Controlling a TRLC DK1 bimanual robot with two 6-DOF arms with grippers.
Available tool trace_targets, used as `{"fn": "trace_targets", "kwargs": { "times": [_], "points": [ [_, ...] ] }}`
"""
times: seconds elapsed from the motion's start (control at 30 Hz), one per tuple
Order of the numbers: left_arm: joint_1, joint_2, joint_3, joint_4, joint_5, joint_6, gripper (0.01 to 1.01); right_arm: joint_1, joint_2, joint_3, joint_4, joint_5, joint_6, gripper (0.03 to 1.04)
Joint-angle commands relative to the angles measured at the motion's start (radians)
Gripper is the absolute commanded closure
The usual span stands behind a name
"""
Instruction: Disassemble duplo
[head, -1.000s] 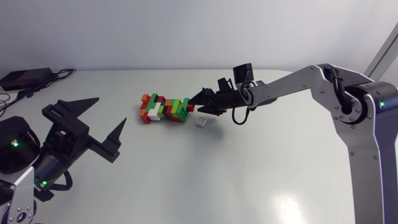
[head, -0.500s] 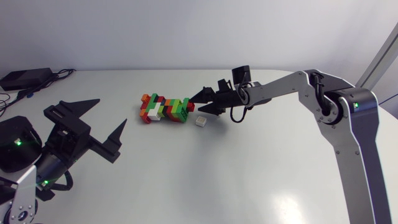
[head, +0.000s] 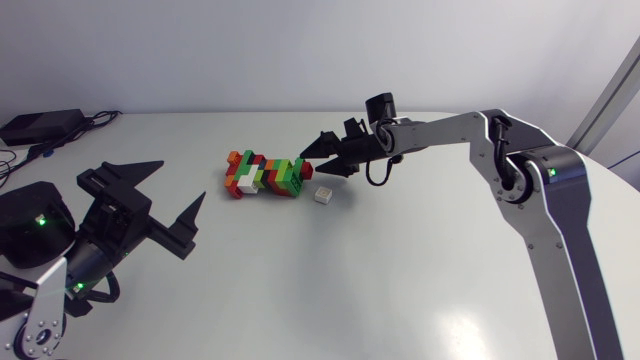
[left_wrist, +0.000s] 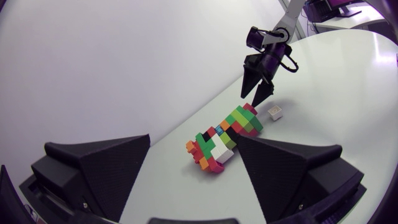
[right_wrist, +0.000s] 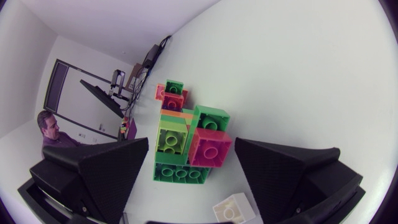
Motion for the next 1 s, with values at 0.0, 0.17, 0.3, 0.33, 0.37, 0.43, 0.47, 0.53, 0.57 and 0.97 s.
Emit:
{"fn": "trace_targets", "kwargs": {
  "times": [0.0,0.17,0.3,0.33,0.37,0.43,0.47,0.53,0.57,0.97],
  "points": [
    [0.011,0.016,0.031,0.016,0.005,-0.022,0.056,0.001,0.058,0.031,-0.033,-0.019,-0.003,0.07],
    [0.022,0.025,0.037,0.016,0.005,-0.031,0.056,-0.003,0.071,0.042,-0.042,-0.031,0.013,0.10],
    [0.034,0.027,0.044,0.016,0.007,-0.055,0.056,-0.003,0.073,0.046,-0.049,-0.036,0.013,0.12],
    [0.032,0.027,0.044,0.016,0.007,-0.055,0.056,-0.003,0.074,0.050,-0.052,-0.042,0.013,0.15],
    [0.032,0.027,0.044,0.016,0.008,-0.055,0.056,-0.002,0.076,0.051,-0.052,-0.047,0.013,0.17],
    [0.034,0.027,0.044,0.016,0.008,-0.055,0.056,-0.002,0.081,0.056,-0.058,-0.054,0.013,0.21],
    [0.032,0.027,0.044,0.016,0.010,-0.055,0.056,0.000,0.081,0.057,-0.058,-0.057,0.013,0.22],
    [0.032,0.025,0.044,0.016,0.010,-0.055,0.056,0.000,0.082,0.060,-0.059,-0.065,0.013,0.28],
    [0.032,0.025,0.042,0.016,0.010,-0.055,0.056,0.000,0.085,0.062,-0.061,-0.066,0.013,0.30],
    [0.029,0.018,0.039,0.016,0.022,-0.055,0.056,0.003,0.113,0.116,-0.111,-0.089,0.008,0.41]
  ]
}}
